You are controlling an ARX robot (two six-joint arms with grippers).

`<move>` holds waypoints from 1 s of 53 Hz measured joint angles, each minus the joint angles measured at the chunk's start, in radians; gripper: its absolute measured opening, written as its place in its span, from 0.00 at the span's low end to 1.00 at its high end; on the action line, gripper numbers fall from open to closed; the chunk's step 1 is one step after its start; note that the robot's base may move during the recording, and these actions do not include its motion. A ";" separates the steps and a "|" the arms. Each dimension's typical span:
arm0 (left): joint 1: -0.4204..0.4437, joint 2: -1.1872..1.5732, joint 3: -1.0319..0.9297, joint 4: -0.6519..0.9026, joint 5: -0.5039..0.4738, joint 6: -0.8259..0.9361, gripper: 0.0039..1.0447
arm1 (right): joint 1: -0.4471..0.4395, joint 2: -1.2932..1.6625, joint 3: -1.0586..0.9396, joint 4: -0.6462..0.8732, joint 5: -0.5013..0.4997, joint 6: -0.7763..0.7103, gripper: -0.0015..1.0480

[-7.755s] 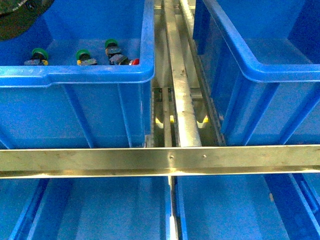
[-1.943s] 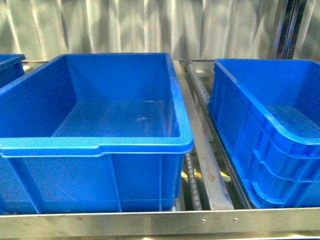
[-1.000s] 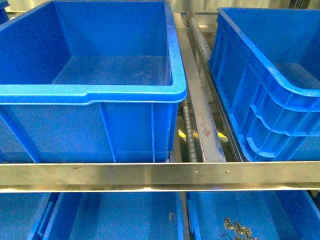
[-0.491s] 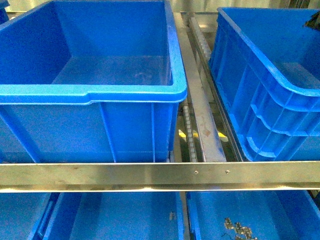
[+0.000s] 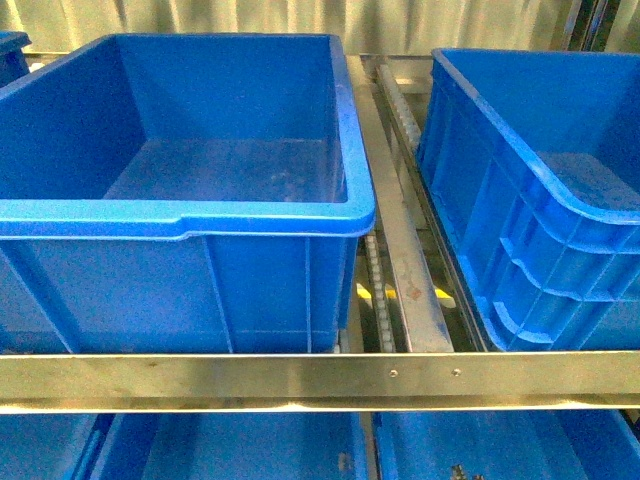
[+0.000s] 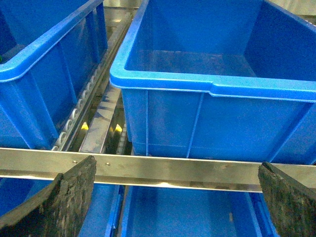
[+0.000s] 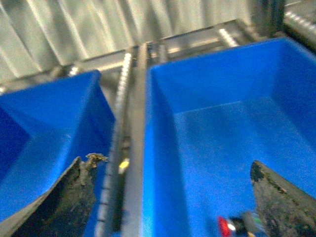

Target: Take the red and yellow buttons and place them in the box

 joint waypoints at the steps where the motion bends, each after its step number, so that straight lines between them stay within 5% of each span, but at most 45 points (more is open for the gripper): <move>1: 0.000 0.000 0.000 0.000 0.000 0.000 0.93 | 0.005 -0.032 -0.033 -0.002 0.005 -0.018 0.66; 9: 0.000 0.000 0.000 0.000 0.000 0.000 0.93 | 0.023 -0.225 -0.219 -0.016 0.024 -0.082 0.44; 21: 0.000 0.000 0.000 0.000 0.000 0.000 0.93 | -0.069 -0.379 -0.390 -0.007 -0.077 -0.107 0.03; 33: 0.000 0.000 0.000 0.000 0.000 0.000 0.93 | -0.146 -0.495 -0.485 -0.016 -0.151 -0.110 0.04; 38: 0.000 0.000 0.000 0.000 0.000 0.000 0.93 | -0.238 -0.545 -0.516 -0.038 -0.255 -0.111 0.04; 53: 0.000 0.000 0.000 0.000 0.000 0.000 0.93 | -0.258 -0.631 -0.555 -0.082 -0.260 -0.110 0.04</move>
